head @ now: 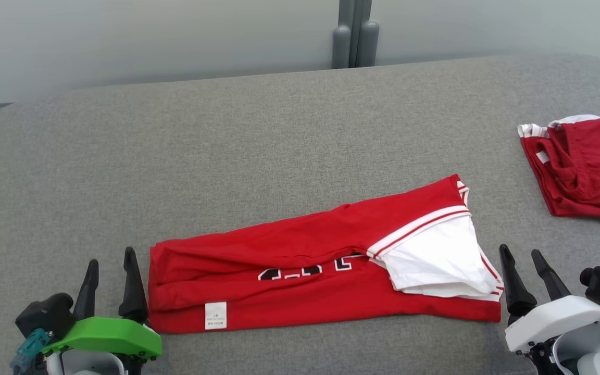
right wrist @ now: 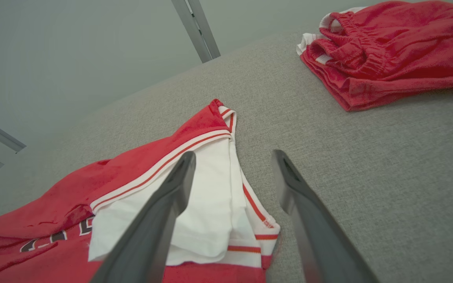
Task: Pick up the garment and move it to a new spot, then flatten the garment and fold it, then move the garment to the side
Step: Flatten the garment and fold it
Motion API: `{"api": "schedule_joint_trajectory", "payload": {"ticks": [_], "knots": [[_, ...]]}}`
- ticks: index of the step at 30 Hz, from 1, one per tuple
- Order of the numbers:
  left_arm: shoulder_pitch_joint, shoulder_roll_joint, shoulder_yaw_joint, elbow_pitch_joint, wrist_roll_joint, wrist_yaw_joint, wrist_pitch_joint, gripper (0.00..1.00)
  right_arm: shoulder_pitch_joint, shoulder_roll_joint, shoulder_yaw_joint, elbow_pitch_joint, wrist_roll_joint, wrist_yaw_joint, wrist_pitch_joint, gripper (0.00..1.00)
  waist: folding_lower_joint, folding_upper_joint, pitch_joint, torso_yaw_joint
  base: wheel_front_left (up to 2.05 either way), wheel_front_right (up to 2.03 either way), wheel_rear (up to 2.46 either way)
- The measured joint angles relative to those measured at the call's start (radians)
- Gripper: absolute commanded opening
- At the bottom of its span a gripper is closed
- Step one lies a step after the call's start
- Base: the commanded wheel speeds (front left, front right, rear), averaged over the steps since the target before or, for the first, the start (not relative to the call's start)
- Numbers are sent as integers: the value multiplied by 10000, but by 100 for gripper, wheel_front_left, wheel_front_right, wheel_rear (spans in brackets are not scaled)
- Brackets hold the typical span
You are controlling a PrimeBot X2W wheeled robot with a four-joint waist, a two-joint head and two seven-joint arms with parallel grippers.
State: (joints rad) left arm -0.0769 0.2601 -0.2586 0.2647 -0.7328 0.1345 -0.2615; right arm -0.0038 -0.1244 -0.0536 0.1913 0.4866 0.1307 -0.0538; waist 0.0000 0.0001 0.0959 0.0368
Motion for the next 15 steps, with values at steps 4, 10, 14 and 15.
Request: {"api": "schedule_joint_trajectory", "payload": {"ticks": [4,10,14,15], "knots": [[76,-82,25,-414,318,81,-10,100,-10,-15,-17,-79,-238,0,284,100,0,-1,-175,51,0,0,0],[96,-234,-82,-619,533,151,-8,100,-393,-232,25,205,-784,0,1191,100,0,0,-377,204,0,0,0],[99,-293,-111,-669,681,159,-10,100,-861,-449,102,619,-1062,0,1908,100,0,0,-438,367,0,0,0],[99,-307,-102,-681,725,165,-10,100,-978,-487,111,746,-1135,0,2084,100,0,0,-447,416,0,0,0]]}}
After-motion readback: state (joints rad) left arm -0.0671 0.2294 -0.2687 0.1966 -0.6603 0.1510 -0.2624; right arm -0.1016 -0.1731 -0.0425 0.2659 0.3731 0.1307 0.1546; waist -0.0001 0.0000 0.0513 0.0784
